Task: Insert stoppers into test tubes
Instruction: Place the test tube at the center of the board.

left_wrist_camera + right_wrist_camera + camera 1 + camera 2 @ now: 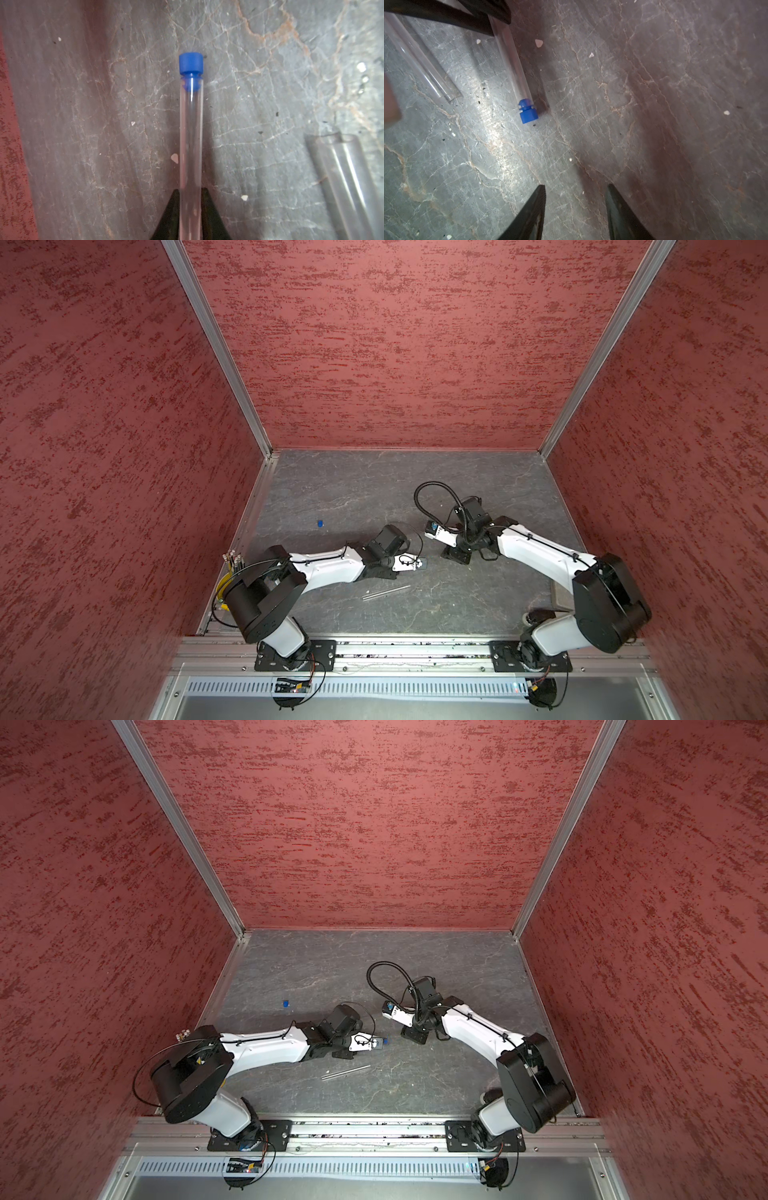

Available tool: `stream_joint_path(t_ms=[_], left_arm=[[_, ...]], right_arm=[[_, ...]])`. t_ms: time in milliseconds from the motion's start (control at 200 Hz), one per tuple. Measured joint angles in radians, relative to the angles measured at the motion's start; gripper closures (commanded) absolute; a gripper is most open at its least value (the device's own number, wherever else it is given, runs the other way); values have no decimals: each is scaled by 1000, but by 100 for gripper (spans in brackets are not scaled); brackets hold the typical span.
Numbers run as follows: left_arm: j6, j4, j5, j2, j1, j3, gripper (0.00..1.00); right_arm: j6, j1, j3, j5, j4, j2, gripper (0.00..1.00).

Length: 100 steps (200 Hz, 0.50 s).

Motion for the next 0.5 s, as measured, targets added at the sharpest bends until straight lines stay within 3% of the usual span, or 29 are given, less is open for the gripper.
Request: stream_joint_path(t_ms=[501], left_arm=[[-44, -4, 53, 43, 29, 13, 75]], right_arm=[[0, -1, 0, 0, 0, 0, 50]])
